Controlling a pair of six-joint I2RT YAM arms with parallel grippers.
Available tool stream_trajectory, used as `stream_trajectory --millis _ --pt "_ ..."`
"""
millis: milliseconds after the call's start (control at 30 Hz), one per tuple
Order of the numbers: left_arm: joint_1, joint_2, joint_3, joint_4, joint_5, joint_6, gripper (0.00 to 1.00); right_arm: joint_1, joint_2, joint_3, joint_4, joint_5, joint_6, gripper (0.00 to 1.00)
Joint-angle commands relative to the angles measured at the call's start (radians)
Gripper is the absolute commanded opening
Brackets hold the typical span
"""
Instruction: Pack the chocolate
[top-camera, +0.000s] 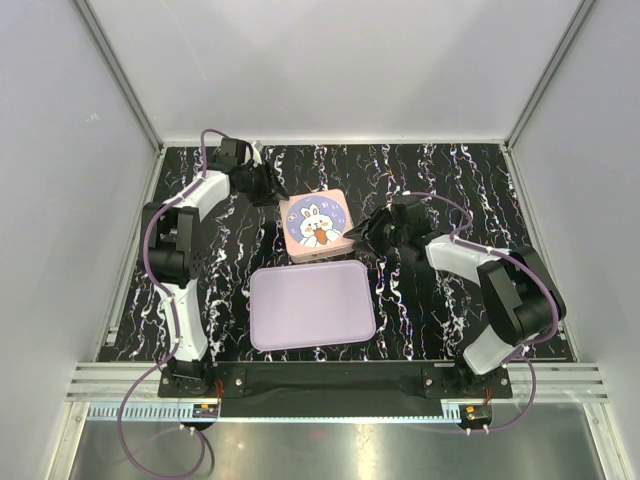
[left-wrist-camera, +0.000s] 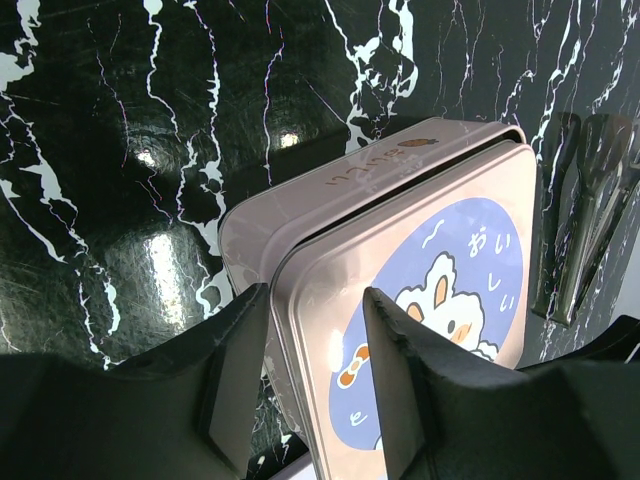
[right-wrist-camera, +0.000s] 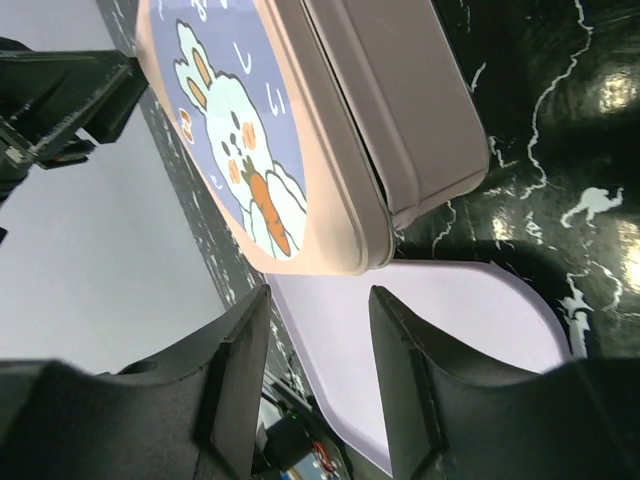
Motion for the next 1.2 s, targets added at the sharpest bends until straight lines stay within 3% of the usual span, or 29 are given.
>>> stream_trajectory --millis 0,1167 --pt "0.007 0.005 0.027 0.011 0.033 0.021 0.46 0.019 -0.018 -0.027 0.134 0.057 0.077 0.51" --pt "0.009 0.01 0.05 0.014 0.038 -0.002 0.45 0.045 0.031 -0.01 0.088 0.166 0.015 0.42"
